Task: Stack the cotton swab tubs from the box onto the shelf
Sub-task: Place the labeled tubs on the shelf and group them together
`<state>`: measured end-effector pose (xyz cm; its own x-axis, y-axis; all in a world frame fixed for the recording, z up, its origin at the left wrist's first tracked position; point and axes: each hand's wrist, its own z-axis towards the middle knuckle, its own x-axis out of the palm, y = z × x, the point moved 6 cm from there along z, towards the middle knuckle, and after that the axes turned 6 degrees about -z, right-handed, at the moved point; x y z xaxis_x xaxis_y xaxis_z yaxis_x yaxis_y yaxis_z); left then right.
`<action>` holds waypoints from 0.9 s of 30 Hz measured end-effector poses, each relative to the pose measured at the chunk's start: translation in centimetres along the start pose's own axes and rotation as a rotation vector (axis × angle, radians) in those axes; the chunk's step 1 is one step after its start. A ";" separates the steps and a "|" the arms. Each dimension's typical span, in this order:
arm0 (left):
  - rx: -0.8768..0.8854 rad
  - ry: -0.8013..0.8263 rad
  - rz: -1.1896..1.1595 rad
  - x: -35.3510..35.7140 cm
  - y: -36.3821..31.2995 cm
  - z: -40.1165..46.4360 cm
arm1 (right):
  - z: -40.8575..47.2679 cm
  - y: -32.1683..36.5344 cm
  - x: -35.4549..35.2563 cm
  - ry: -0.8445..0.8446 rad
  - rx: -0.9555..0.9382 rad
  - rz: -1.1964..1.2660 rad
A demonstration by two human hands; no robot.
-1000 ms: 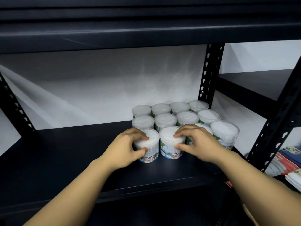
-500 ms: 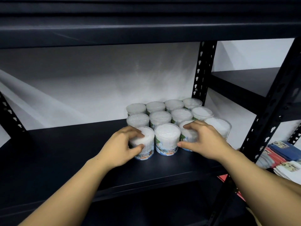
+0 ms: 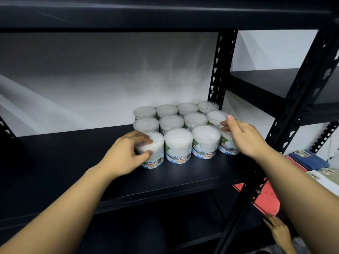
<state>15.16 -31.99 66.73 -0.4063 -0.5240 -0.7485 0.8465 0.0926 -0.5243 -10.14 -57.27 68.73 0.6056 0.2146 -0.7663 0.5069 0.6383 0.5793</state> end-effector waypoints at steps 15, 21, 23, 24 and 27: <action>-0.077 -0.023 0.043 -0.4 -0.9 -0.9 | -1.4 2.1 1.6 -0.065 -0.254 -0.196; -0.104 -0.044 0.059 -1.5 -1.0 -3.0 | -4.5 6.8 4.6 0.005 -0.368 -0.159; -0.125 -0.041 0.058 -2.2 -0.5 -4.4 | -5.5 8.2 5.6 0.016 -0.356 -0.186; -0.136 -0.038 0.057 -2.6 -0.2 -5.2 | -6.1 8.9 6.2 0.021 -0.346 -0.200; -0.170 -0.040 0.063 -4.2 1.2 -8.0 | -8.1 10.9 8.0 0.041 -0.320 -0.243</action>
<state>15.14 -22.94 66.00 -0.3375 -0.5454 -0.7672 0.7983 0.2661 -0.5403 -4.70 -42.63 66.66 0.4632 0.0543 -0.8846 0.4119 0.8706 0.2691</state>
